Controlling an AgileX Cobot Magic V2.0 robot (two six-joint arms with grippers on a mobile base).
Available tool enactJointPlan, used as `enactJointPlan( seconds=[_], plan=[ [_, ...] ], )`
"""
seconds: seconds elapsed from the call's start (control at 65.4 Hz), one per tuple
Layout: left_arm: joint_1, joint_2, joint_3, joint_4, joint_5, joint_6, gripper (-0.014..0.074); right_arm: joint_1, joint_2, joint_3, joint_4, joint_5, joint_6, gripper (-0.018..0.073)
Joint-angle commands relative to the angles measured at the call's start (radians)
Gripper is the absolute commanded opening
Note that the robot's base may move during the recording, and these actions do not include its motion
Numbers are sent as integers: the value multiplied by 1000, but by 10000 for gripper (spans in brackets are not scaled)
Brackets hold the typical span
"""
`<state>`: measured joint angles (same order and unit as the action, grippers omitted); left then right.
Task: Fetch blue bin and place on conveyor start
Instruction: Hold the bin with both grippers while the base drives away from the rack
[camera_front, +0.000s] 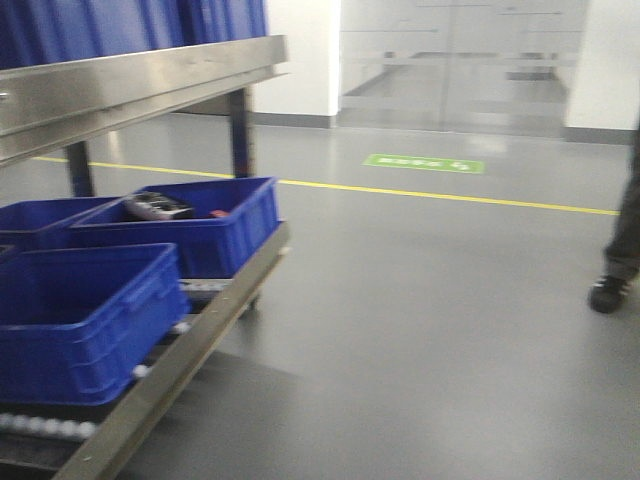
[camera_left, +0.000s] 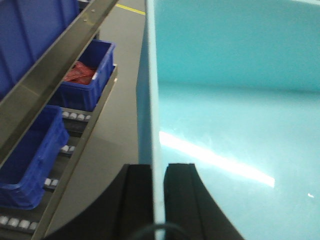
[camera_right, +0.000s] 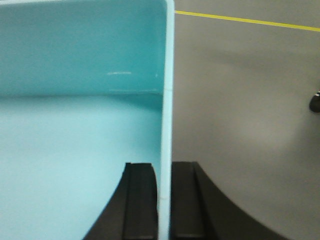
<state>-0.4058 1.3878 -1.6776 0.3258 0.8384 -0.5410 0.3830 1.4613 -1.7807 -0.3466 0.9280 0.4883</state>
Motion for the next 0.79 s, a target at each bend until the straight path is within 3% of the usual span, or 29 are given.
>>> enactJointPlan(
  seconds=[0.0,0.78],
  plan=[
    [1,-16,-15,29,-25,9,-111,-9,-17,-9,-65,-17,-7,-165],
    [1,-16,-15,28,-27,9,-111,-9,-17,-9,-67,14,-7,-165]
  ],
)
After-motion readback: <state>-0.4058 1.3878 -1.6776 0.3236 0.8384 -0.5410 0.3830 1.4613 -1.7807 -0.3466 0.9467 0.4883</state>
